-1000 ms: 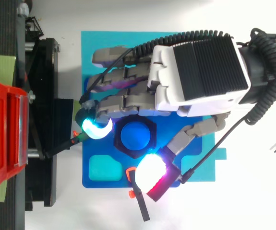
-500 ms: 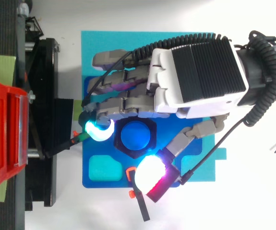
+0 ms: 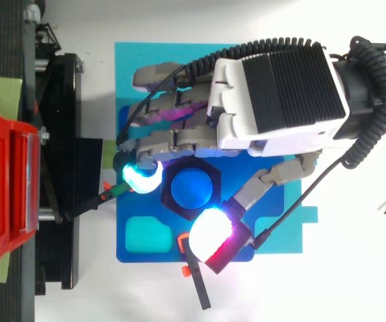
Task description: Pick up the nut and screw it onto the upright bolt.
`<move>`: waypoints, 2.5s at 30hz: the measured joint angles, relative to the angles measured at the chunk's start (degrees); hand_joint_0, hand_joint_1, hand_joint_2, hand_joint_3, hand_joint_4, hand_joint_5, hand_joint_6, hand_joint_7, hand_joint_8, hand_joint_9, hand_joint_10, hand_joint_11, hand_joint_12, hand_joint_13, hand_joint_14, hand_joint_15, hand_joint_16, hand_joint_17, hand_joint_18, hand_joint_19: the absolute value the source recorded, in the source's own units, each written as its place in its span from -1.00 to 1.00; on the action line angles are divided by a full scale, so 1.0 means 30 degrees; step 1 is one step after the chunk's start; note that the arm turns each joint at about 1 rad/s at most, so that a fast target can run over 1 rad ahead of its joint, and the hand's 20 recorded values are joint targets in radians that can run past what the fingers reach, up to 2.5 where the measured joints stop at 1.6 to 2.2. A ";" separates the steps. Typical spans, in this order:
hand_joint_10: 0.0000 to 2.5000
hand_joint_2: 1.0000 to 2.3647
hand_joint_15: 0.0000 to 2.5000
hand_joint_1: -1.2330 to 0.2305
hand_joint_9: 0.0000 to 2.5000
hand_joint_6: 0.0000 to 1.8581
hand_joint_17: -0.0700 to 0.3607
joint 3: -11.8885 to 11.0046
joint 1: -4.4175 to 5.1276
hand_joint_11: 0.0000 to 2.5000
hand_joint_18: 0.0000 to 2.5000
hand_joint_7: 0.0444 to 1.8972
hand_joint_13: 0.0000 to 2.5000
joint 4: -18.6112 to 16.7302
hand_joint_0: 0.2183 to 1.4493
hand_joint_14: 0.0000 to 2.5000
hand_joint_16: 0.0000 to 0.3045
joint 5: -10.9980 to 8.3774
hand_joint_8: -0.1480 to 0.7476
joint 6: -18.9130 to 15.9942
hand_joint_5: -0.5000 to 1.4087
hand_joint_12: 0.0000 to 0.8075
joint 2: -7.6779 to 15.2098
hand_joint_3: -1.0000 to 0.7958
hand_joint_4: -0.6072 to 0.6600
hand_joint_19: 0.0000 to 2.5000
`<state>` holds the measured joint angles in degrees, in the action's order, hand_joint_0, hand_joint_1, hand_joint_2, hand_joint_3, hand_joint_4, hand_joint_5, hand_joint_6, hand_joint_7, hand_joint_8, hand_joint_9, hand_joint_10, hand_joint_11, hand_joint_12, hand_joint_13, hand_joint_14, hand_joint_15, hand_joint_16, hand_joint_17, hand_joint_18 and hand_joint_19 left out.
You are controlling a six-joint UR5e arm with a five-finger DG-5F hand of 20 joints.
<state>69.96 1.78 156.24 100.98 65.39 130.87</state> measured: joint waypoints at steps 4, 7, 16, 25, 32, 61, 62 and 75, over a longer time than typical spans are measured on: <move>-1.00 -1.00 -1.00 0.32 -0.26 -0.46 -0.30 0.0000 -0.0029 -0.97 -0.74 0.39 -0.55 0.0000 -0.63 -1.00 -0.76 0.0002 0.02 0.0000 -0.51 -0.20 0.0000 -0.44 0.20 -1.00; -1.00 -1.00 -1.00 0.31 -0.25 -0.46 -0.30 0.0000 -0.0049 -0.97 -0.74 0.38 -0.55 -0.0010 -0.63 -1.00 -0.77 0.0001 0.02 0.0000 -0.51 -0.20 0.0000 -0.44 0.22 -1.00; -1.00 -1.00 -1.00 0.11 -0.25 -0.46 -0.32 0.0000 -0.0055 -0.96 -0.75 0.41 -0.55 0.0003 -0.61 -1.00 -0.78 0.0027 0.00 0.0006 -0.51 -0.22 0.0000 -0.44 0.21 -1.00; -1.00 -1.00 -1.00 0.05 -0.25 -0.46 -0.34 0.0000 -0.0046 -0.94 -0.76 0.51 -0.56 0.0000 -0.59 -1.00 -0.79 0.0030 -0.02 0.0133 -0.50 -0.24 0.0000 -0.44 0.18 -1.00; -1.00 -1.00 -1.00 -0.06 -0.28 -0.46 -0.28 -0.0001 -0.0011 -0.95 -0.76 0.49 -0.57 -0.0004 -0.68 -1.00 -0.75 0.0030 0.03 0.0146 -0.52 -0.15 0.0000 -0.44 0.24 -1.00; -1.00 -1.00 -1.00 -0.33 -0.40 -0.34 -0.26 0.0000 -0.0038 -0.92 -0.93 0.39 -0.71 0.0009 -0.64 -1.00 -0.74 0.0061 -0.05 0.0117 -0.56 -0.13 0.0000 -0.44 0.22 -1.00; -1.00 -1.00 -1.00 -0.33 -0.40 -0.33 -0.26 0.0000 -0.0038 -0.92 -0.93 0.36 -0.71 0.0010 -0.64 -1.00 -0.74 0.0061 -0.05 0.0117 -0.56 -0.13 0.0000 -0.44 0.22 -1.00; -1.00 -0.99 -1.00 -0.44 -0.40 -0.20 -0.32 0.0000 -0.0047 -0.88 -0.94 0.31 -0.71 0.0010 -0.49 -1.00 -0.78 0.0060 -0.11 0.0117 -0.60 -0.21 -0.0001 -0.26 0.15 -1.00</move>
<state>69.96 1.64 156.27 101.16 65.74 130.87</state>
